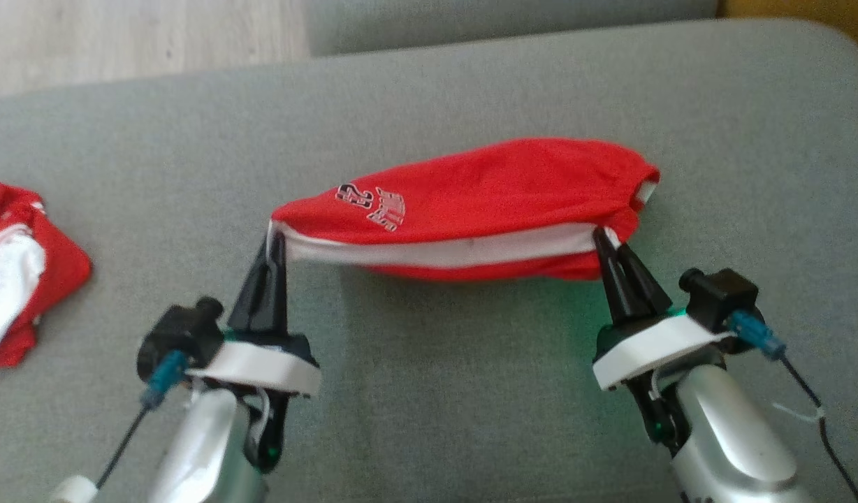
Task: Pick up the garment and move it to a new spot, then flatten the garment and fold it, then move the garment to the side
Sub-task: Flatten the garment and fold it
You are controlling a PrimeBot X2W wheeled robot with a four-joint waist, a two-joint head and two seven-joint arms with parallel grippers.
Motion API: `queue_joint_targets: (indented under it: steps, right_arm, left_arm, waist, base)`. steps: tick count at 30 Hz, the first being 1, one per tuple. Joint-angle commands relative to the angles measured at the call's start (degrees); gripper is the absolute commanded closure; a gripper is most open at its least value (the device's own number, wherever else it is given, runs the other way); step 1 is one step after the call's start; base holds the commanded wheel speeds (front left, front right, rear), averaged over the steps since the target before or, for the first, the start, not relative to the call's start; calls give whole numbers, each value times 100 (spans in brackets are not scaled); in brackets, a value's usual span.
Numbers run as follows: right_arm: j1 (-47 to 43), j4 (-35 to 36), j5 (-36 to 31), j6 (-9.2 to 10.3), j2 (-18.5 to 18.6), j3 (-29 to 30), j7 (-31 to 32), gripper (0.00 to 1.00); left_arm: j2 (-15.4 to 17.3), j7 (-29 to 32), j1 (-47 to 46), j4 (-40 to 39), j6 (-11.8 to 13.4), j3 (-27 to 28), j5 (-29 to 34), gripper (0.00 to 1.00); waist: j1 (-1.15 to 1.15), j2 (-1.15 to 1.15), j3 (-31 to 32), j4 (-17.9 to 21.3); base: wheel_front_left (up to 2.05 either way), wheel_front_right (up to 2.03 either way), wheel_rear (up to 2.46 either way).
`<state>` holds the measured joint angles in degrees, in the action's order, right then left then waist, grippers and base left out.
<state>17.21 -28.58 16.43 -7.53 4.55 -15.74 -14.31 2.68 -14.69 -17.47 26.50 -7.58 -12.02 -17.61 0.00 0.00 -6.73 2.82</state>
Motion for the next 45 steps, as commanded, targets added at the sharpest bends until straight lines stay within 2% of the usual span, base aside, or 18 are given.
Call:
queue_joint_targets:
  steps: [1,6,10,14,17,23,29,31,35,40,45]
  right_arm:
    - [257,296,139,4,60,-180,-69,100]
    - [835,904,989,4,330,-463,14,100]
    - [1334,1451,1365,4,649,-529,331,100]
    - [1663,1748,1623,4,804,-453,736,100]
    - [1846,1742,1630,4,864,-456,975,100]
    - [2289,1294,1585,4,768,-540,1209,100]
    - [3620,471,1149,4,593,-539,682,100]
    - [4119,210,914,4,587,-473,315,100]
    - [4717,-104,503,4,598,-428,-11,100]
    - [4311,-406,363,4,658,-574,-64,100]
    - [3002,-491,485,4,749,-939,-67,100]
  left_arm:
    - [103,-31,-339,-322,9,253,78,100]
    - [580,-31,-957,-1000,9,504,357,100]
    - [1001,-31,-1533,-1342,9,479,453,100]
    - [1310,-5,-1916,-1289,9,468,596,100]
    - [1389,163,-2114,-1110,9,452,591,100]
    - [1278,384,-2363,-672,22,445,427,100]
    - [1168,52,-3310,-166,235,507,571,100]
    - [1102,-13,-3705,-200,336,556,662,100]
    - [848,-27,-4056,-924,417,707,825,100]
    - [530,-29,-3242,-925,308,813,784,100]
    - [298,-29,-1729,-404,196,964,613,100]
  waist:
    - [0,0,312,-79]
    - [0,0,724,-130]
    - [0,0,861,-205]
    - [0,0,876,-265]
    - [0,0,763,-329]
    - [0,0,283,-388]
    - [0,0,-441,-439]
    - [0,0,-574,-477]
    - [0,0,-660,-577]
    - [0,0,-515,-644]
    - [0,0,-365,-604]
  base:
    - [0,0,0]
    - [0,0,0]
    - [0,0,0]
    - [0,0,0]
    - [0,0,0]
    - [0,0,0]
    - [0,0,0]
    - [0,0,0]
    - [0,0,0]
    - [0,0,0]
    - [0,0,0]
